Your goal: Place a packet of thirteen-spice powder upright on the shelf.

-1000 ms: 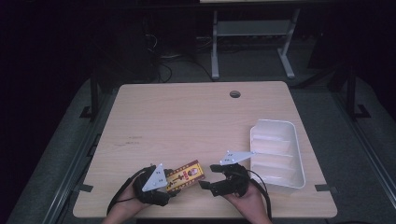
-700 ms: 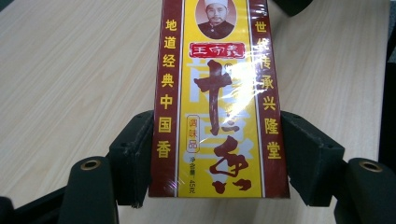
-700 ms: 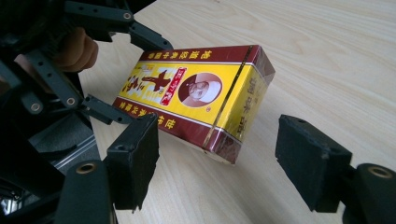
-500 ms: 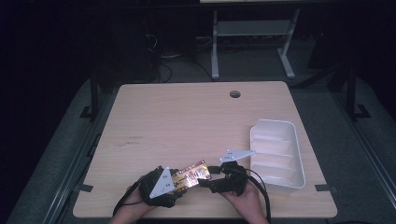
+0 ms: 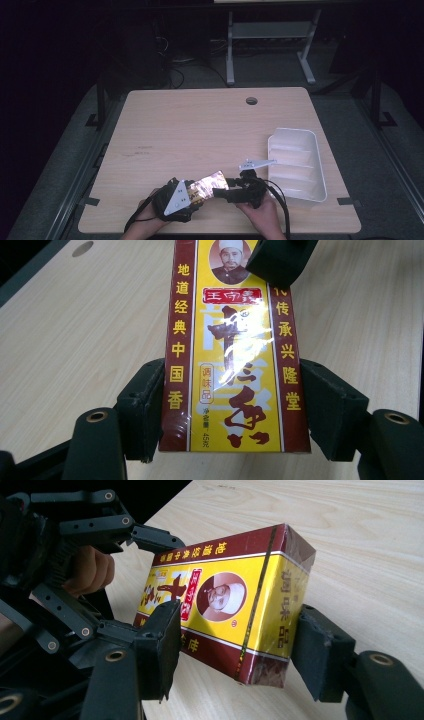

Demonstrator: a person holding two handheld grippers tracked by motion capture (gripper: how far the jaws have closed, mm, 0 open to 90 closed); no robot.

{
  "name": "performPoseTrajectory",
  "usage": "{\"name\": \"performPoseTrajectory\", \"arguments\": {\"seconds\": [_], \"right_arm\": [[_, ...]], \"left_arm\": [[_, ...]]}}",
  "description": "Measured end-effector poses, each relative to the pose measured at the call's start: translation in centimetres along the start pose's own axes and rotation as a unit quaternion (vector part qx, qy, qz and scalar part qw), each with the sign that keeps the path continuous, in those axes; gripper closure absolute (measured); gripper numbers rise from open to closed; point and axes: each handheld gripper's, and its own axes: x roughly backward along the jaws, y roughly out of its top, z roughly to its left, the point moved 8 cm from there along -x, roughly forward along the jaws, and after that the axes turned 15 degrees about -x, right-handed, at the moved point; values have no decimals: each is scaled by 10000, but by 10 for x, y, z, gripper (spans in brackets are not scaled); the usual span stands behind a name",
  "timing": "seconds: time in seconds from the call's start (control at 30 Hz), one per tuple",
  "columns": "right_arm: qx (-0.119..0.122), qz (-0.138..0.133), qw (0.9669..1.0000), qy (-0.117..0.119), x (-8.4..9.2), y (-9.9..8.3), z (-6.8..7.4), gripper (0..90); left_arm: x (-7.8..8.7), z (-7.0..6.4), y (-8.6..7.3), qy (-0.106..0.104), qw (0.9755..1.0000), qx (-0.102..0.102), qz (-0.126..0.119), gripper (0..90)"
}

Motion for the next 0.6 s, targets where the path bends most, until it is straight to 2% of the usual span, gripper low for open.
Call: {"name": "performPoseTrajectory", "arguments": {"seconds": [0.2,0.23,0.3,0.37,0.43,0.53,0.6], "right_arm": [[13,-94,10000,6,1,2,5,434],[37,-149,9999,45,2,2,7,480],[81,-184,9996,179,3,2,12,551],[176,-196,9993,270,4,2,19,587],[274,-209,9992,199,4,2,23,598],[239,-203,9993,192,4,2,24,609],[282,-209,9992,210,4,3,27,646]], "left_arm": [[-2,1,-2,17,10000,55,21,323],[-5,-1,-3,-65,9999,116,81,323],[-6,-2,-4,-78,9999,95,120,323],[-9,-3,-4,-131,9997,106,158,323],[-9,-3,-5,-96,9998,62,178,323],[-9,-3,-5,-72,9998,48,176,320],[-9,-3,-5,-83,9998,67,170,303]]}}
